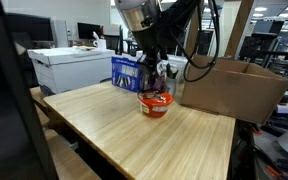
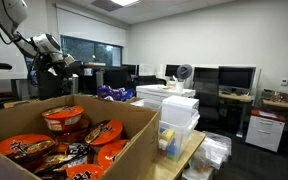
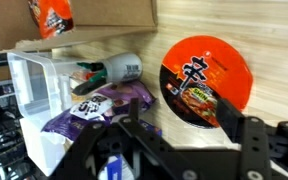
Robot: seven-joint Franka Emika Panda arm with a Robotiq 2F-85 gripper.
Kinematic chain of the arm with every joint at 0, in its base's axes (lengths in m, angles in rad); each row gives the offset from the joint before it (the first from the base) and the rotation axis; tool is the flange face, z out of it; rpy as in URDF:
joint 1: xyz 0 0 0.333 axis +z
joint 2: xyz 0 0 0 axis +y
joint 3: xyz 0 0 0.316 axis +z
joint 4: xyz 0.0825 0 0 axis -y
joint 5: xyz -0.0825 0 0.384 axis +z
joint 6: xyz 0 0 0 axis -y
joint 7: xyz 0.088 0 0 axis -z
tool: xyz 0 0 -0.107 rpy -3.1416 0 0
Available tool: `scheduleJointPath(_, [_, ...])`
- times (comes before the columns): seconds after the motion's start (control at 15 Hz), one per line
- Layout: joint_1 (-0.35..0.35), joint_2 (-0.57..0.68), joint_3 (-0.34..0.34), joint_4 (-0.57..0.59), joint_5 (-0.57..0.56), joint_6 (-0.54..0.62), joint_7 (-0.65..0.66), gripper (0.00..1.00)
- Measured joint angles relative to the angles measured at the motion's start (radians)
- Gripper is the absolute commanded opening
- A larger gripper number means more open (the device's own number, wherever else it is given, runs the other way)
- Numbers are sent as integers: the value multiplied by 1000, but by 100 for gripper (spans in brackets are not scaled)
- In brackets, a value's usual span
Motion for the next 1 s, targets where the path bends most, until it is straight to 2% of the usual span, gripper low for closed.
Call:
scheduleJointPath(0.33, [0, 60, 13, -3, -1, 129, -67, 100])
scheduleJointPath(1.0, [25, 259, -20, 59, -11, 125, -81, 100])
